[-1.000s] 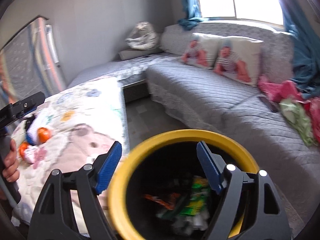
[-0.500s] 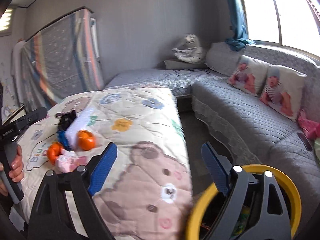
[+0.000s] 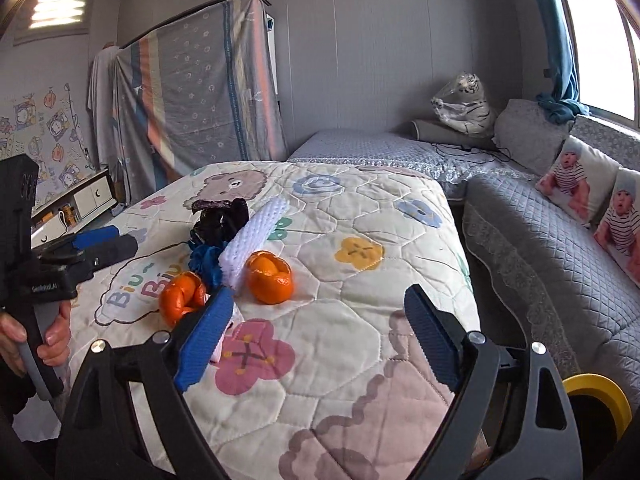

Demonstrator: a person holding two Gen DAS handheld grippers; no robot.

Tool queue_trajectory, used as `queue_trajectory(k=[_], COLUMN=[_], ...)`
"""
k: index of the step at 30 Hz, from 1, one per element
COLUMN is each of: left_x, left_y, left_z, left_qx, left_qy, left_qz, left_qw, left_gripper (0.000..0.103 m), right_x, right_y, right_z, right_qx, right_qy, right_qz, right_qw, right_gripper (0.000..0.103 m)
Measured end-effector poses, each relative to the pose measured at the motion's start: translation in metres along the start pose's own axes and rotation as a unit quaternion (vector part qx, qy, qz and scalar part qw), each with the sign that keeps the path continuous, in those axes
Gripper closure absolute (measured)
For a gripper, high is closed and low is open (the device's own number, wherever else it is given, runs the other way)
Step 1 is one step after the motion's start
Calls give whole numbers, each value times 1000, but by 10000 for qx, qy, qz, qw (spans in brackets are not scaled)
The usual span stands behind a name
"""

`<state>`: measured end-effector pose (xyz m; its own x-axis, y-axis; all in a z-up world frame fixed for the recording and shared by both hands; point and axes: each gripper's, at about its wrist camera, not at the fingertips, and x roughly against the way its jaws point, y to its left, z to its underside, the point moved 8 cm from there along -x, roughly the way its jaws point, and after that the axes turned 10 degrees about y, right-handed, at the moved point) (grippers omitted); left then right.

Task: Collect trash
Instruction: 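Move both open tools back over the trash on the bed, then grasp the white foam net with the right tool while the left tool grasps an orange peel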

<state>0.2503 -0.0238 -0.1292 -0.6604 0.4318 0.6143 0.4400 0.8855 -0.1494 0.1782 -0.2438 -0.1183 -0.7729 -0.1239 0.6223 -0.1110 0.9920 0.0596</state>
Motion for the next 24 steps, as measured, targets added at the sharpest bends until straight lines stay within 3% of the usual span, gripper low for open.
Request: queue_trajectory(k=[7, 17, 24], left_x=[-2, -22, -43], left_y=[-2, -3, 1], left_z=[12, 24, 26], left_qx=[-92, -105, 50], left_qy=[61, 388, 767], left_qz=[100, 176, 249], left_qw=[9999, 9990, 9967], left_gripper=[8, 8, 16], right_x=[-29, -94, -129], right_y=[19, 50, 54], right_z=[-32, -57, -62], right_qx=[286, 481, 291], right_qy=[132, 713, 1154], right_qz=[-286, -880, -1197], right_qw=[9991, 9924, 9857], right_gripper=[20, 31, 33])
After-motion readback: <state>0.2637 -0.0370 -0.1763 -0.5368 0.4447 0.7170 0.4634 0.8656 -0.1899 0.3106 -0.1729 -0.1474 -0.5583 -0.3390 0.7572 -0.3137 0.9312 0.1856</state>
